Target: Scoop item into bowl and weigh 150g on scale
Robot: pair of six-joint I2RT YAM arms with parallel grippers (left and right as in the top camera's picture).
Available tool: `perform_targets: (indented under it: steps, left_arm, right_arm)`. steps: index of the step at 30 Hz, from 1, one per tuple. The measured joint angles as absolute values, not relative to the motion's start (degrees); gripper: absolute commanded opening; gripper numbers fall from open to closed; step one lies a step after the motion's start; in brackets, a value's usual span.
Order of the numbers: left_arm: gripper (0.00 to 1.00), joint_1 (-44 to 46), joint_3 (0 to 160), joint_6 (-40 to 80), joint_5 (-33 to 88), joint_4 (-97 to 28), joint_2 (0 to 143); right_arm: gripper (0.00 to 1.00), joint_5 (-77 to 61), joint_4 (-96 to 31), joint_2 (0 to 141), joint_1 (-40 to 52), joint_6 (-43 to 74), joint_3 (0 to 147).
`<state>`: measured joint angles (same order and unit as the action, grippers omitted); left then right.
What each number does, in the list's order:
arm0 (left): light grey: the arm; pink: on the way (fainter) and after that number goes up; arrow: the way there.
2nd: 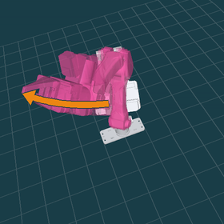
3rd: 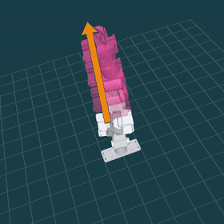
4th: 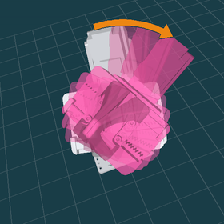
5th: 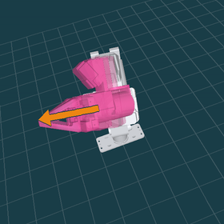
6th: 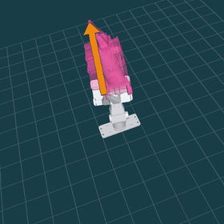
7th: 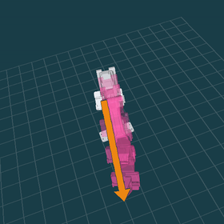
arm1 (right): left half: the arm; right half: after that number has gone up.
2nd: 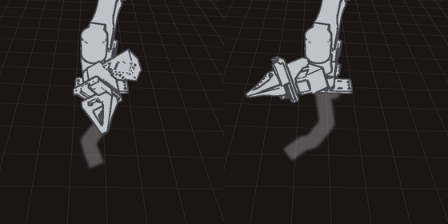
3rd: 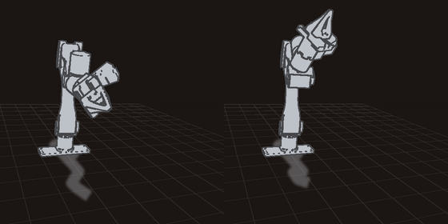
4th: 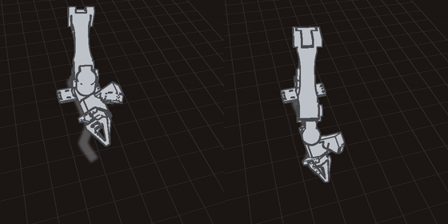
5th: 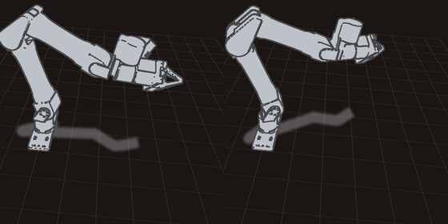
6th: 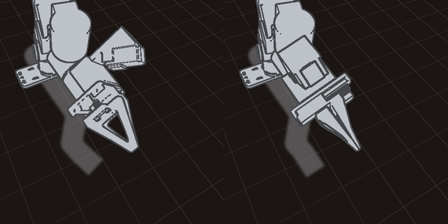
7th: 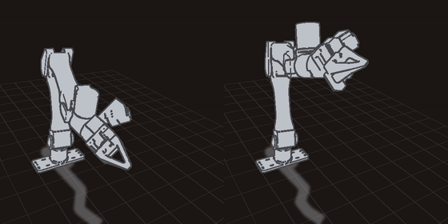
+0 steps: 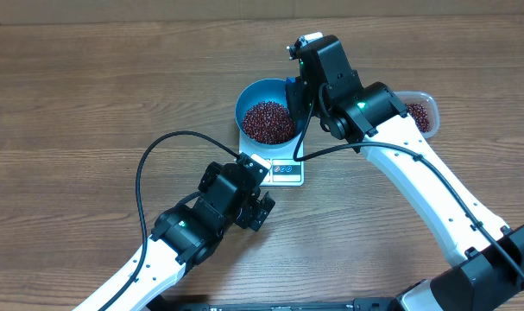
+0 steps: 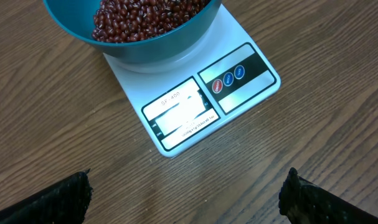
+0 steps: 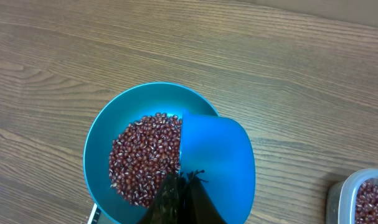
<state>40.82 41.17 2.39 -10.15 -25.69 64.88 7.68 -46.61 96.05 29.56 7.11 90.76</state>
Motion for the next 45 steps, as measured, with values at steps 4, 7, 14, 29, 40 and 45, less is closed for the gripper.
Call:
perform_targets:
  steps: [4, 7, 14, 29, 40, 45]
  left_arm:
    - [1.00, 40.82, 41.17, 2.39, -10.15, -25.69, 64.88]
    - [1.00, 40.82, 41.17, 2.39, -10.15, -25.69, 64.88]
    - [1.00, 40.82, 41.17, 2.39, -10.15, -25.69, 64.88]
    - [1.00, 40.82, 41.17, 2.39, -10.15, -25.69, 64.88]
    - [0.99, 40.82, 41.17, 2.39, -10.15, -25.69, 64.88]
    - [1.00, 40.82, 41.17, 2.39, -10.15, -25.69, 64.88]
  right_arm:
    - [0.04, 7.70, -46.59, 96.05, 29.56, 6.42, 90.76]
    - [0.04, 7.70, -46.74, 96.05, 29.56, 6.15, 90.76]
    - [0.04, 7.68, -47.07, 96.05, 29.56, 5.72, 90.76]
    - [0.04, 7.68, -47.37, 96.05, 29.56, 4.19, 90.76]
    - [0.04, 7.70, -47.37, 96.05, 29.56, 3.64, 90.76]
    - [0.04, 7.66, -47.33, 96.05, 29.56, 4.62, 90.76]
